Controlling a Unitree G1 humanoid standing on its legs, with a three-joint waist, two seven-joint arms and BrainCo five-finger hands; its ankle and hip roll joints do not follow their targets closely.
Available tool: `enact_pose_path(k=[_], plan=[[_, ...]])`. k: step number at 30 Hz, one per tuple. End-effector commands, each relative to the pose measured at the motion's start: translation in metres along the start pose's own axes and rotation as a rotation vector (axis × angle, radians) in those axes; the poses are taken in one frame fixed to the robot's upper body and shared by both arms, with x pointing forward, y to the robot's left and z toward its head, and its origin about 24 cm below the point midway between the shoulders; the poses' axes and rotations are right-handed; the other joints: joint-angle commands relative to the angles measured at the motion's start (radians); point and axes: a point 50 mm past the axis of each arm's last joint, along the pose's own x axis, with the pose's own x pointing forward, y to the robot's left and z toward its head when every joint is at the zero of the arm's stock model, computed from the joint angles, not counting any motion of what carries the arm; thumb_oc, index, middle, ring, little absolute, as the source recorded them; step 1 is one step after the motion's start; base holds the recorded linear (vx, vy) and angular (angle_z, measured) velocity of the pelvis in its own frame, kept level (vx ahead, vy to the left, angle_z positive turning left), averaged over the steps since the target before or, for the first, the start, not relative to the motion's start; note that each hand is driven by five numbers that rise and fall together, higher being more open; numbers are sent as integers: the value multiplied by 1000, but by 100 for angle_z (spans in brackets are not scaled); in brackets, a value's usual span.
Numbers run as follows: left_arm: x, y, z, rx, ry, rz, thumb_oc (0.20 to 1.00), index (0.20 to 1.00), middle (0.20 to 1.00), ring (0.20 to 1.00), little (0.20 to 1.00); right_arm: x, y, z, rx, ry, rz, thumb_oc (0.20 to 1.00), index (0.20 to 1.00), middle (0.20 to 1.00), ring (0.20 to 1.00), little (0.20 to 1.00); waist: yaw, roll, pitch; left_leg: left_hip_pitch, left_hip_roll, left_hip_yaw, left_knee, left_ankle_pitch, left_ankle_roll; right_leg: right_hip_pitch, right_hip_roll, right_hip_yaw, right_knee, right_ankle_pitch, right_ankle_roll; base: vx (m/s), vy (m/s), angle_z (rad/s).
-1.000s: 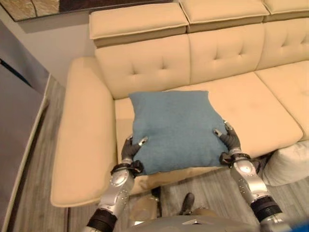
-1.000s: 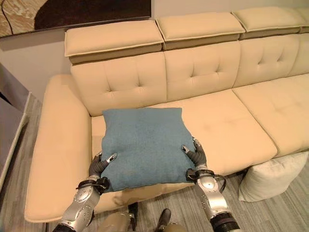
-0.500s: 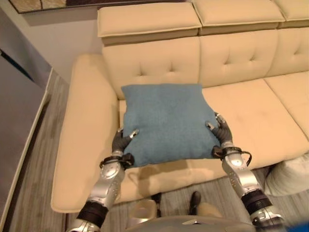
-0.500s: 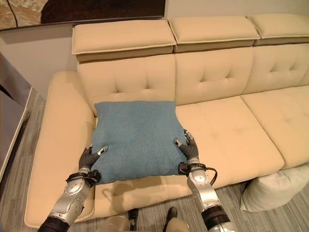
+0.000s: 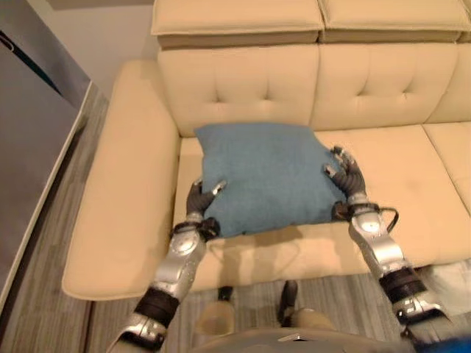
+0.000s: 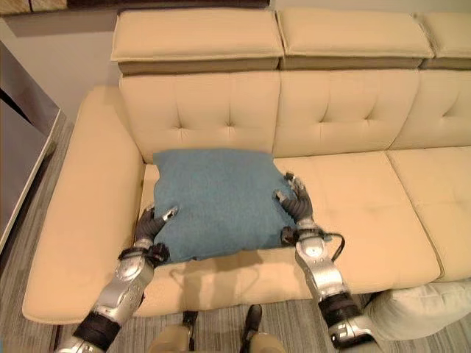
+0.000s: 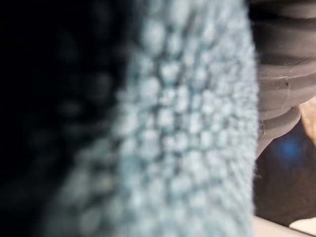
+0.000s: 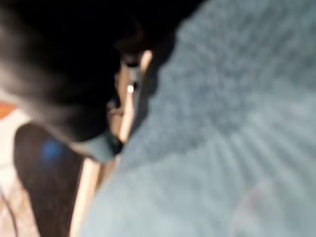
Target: Pick up all the scattered cushions and arrange them neatly on the sofa.
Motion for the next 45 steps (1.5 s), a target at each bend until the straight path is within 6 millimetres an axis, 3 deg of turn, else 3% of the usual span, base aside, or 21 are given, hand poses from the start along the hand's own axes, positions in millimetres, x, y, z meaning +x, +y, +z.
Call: enact_pose_path(k=[1, 3, 4, 8, 10, 11, 13, 14, 15, 19, 24, 28, 32, 37, 38, 40, 45], plan=[[33, -59, 91, 11, -407, -205, 200, 200, 200, 200, 200, 27, 37, 99, 25, -419, 91, 200, 200, 200, 200, 200, -1, -35, 53, -23, -33, 15, 88, -109, -14, -61, -41, -23, 111, -114, 68, -68, -13, 9], [48, -65, 126, 56, -514, -196, 200, 200, 200, 200, 200, 46, 35, 132, -21, -504, 61, 200, 200, 200, 200, 200, -2, -32, 70, -107, -32, 16, 117, -101, -21, -140, -45, -23, 141, -108, 65, -87, -16, 6], [48, -65, 127, 56, -515, -196, 200, 200, 200, 200, 200, 46, 35, 132, -21, -505, 61, 200, 200, 200, 200, 200, -2, -32, 70, -109, -32, 16, 118, -101, -21, -143, -45, -23, 142, -108, 65, -42, 1, -2], [63, -68, 175, 148, -651, -171, 200, 200, 200, 200, 200, 64, 29, 171, -73, -598, 4, 200, 200, 200, 200, 200, -4, -25, 78, -188, -31, 20, 123, -83, -24, -233, -50, -10, 168, -101, 67, 0, 0, 0], [64, -70, 185, 163, -682, -166, 200, 200, 200, 200, 200, 66, 27, 181, -74, -624, -15, 200, 200, 200, 200, 200, -3, -24, 79, -204, -31, 17, 121, -80, -23, -252, -52, -7, 175, -101, 66, 6, 21, -4], [67, -71, 204, 191, -732, -153, 200, 200, 200, 200, 200, 68, 26, 195, -52, -657, -44, 200, 200, 200, 200, 200, -6, -20, 81, -231, -32, 17, 124, -75, -22, -281, -55, 1, 186, -100, 68, 25, 37, 1], [65, -76, 221, 197, -794, -151, 200, 200, 200, 200, 200, 68, 23, 210, -44, -705, -72, 200, 200, 200, 200, 200, -10, -15, 78, -247, -34, 14, 123, -73, -22, -303, -58, 6, 191, -101, 69, 33, 36, 4], [65, -76, 222, 197, -795, -151, 200, 200, 200, 200, 200, 69, 23, 210, -44, -705, -72, 200, 200, 200, 200, 200, -10, -15, 78, -249, -34, 14, 123, -73, -22, -304, -58, 6, 192, -102, 69, 62, 22, 0], [60, -84, 238, 151, -865, -146, 200, 200, 200, 200, 200, 66, 23, 222, -8, -753, -103, 200, 200, 200, 200, 200, -14, -15, 78, -256, -36, 7, 116, -71, -22, -314, -59, 13, 194, -104, 69, 48, 13, 0], [48, -93, 245, 77, -926, -158, 200, 200, 200, 200, 200, 58, 26, 229, 33, -803, -109, 200, 200, 200, 200, 200, -16, -19, 77, -252, -39, 3, 106, -74, -23, -312, -58, 11, 193, -110, 70, 56, 2, 4], [7, -117, 261, -58, -1117, -248, 200, 200, 200, 200, 200, 31, 32, 245, 106, -964, -82, 200, 200, 200, 200, 200, -17, -24, 71, -219, -46, -7, 89, -87, -22, -286, -62, -2, 194, -122, 73, 54, -6, 6], [-21, -120, 272, -130, -1250, -283, 200, 200, 200, 200, 200, 11, 29, 256, 139, -1080, -81, 200, 200, 200, 200, 200, -20, -27, 71, -217, -50, 0, 113, -104, -18, -272, -64, 2, 185, -119, 72, 0, 0, 0], [-28, -118, 276, -96, -1311, -269, 200, 200, 200, 200, 200, 6, 25, 252, 133, -1100, -94, 200, 200, 200, 200, 200, -22, -30, 63, -237, -50, 7, 142, -115, -15, -277, -65, 11, 178, -110, 73, -27, 14, -2], [-17, -114, 293, -21, -1356, -159, 200, 200, 200, 200, 200, 10, 27, 265, 136, -1145, -151, 200, 200, 200, 200, 200, -19, -33, 58, -281, -51, 8, 156, -108, -18, -309, -64, 22, 182, -101, 74, -32, 2, -4], [-7, -112, 296, 31, -1343, -102, 200, 200, 200, 200, 200, 15, 27, 269, 119, -1141, -175, 200, 200, 200, 200, 200, -15, -32, 57, -292, -48, 5, 152, -99, -21, -321, -63, 23, 183, -98, 77, -16, -10, -7], [25, -112, 312, 156, -1254, -26, 200, 200, 200, 200, 200, 40, 22, 295, 26, -1112, -280, 200, 200, 200, 200, 200, -7, -34, 63, -337, -35, -6, 95, -43, -30, -385, -60, 19, 180, -82, 84, -14, -37, -7], [61, -111, 330, 263, -1076, 32, 200, 200, 200, 200, 200, 70, 6, 311, -57, -990, -381, 200, 200, 200, 200, 200, -5, -31, 74, -371, -18, -40, 2, 1, -53, -448, -45, 11, 169, -98, 94, 64, -68, 7]])
